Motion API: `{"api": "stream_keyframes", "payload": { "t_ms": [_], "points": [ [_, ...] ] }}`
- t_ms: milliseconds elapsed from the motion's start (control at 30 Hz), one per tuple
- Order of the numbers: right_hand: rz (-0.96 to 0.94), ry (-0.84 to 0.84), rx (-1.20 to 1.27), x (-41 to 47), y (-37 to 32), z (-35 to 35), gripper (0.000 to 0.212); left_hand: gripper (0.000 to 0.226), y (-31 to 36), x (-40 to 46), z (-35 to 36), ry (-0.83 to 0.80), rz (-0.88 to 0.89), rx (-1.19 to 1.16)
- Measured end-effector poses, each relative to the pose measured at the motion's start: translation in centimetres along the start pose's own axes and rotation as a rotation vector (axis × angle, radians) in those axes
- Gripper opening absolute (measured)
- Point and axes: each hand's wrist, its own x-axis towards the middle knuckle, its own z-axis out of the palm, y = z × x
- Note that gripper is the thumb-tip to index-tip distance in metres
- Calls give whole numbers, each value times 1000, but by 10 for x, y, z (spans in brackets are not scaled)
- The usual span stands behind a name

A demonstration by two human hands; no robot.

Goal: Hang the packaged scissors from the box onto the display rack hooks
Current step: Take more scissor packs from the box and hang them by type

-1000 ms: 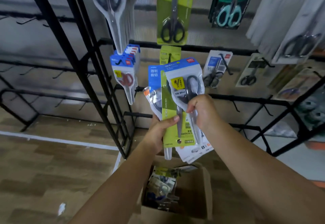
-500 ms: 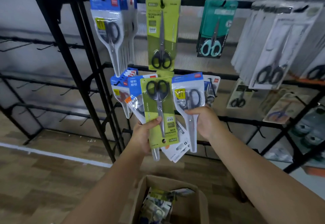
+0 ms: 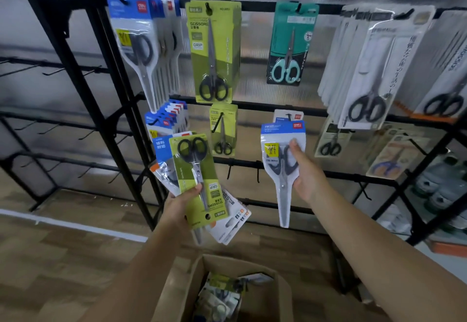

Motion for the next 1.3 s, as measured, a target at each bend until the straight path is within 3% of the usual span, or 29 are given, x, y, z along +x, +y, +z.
{"api": "stream_keyframes", "payload": {
  "t_ms": [133, 233, 333, 667, 733, 833, 933, 1167, 1300],
  "points": [
    [5, -8, -130, 7, -2, -4, 36, 45, -2, -9, -8, 5, 45, 17],
    [-7, -27, -168, 11, 2, -3, 35, 56, -4, -19, -15, -5, 104, 31],
    [-25, -33, -175, 16, 9, 1, 22, 65, -5, -25, -24, 47, 135, 14],
    [-25, -16, -146, 29, 33, 28, 5, 42, -4, -27, -58, 208, 162, -6],
    [-24, -14, -145, 33, 37, 38, 11, 38, 1, -20, -64, 205, 155, -8],
    [-11, -12, -155, 38, 47, 62, 35, 21, 12, -10, -76, 119, 114, -13],
    [-1, -20, -157, 44, 61, 101, 39, 16, 27, 2, -95, 111, 102, -20],
    [-188, -14, -432, 69, 105, 213, 20, 58, 83, 35, -154, 111, 89, -14],
    [-274, 25, -525, 86, 125, 258, 8, 63, 104, 56, -182, 57, 78, -18]
  ]
}}
